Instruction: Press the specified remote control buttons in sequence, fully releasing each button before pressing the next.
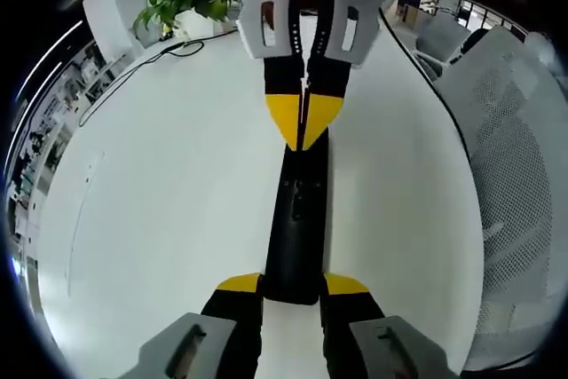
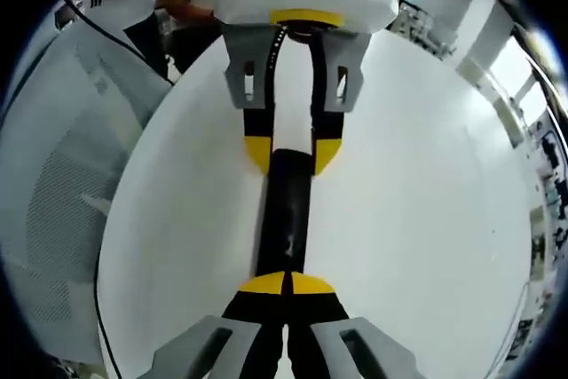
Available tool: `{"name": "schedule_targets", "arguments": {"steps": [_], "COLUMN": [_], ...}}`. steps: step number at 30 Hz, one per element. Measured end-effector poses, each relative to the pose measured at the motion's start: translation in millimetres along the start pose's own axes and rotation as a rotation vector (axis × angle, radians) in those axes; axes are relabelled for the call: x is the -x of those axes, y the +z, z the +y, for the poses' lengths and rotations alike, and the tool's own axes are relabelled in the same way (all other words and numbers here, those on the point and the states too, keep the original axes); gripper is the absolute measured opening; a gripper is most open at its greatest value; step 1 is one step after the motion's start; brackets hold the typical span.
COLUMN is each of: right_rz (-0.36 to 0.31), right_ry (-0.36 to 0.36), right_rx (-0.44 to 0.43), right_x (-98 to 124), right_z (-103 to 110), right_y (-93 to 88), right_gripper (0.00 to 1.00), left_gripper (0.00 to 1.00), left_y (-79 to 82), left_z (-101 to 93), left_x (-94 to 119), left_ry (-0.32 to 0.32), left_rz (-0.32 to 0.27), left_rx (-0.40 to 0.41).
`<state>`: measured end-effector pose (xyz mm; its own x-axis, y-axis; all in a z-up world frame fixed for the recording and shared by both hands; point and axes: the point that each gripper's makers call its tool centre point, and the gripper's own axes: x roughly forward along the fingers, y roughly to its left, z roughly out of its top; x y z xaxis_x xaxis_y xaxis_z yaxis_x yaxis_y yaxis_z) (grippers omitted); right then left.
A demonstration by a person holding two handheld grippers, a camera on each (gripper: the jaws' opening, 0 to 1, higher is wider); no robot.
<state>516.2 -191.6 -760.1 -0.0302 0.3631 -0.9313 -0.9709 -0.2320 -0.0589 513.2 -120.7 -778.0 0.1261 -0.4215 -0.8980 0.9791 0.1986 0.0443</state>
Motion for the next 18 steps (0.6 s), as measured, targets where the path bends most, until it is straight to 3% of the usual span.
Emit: {"name": "schedule_targets", "arguments": {"steps": [18], "right_rz": [0.014], "right_ry": [0.021], "right_rx": [0.009], "right_x": [-7.9], "right_z": [4.3], "right_y": [-0.7], "right_gripper": [0.0], "left_gripper": [0.24], "left_y": [0.5], "left_z": [-0.4], "left_x": [-0.5], "left_ry": [0.002], "left_rz": [-0.008], "left_rx": [0.002]}}
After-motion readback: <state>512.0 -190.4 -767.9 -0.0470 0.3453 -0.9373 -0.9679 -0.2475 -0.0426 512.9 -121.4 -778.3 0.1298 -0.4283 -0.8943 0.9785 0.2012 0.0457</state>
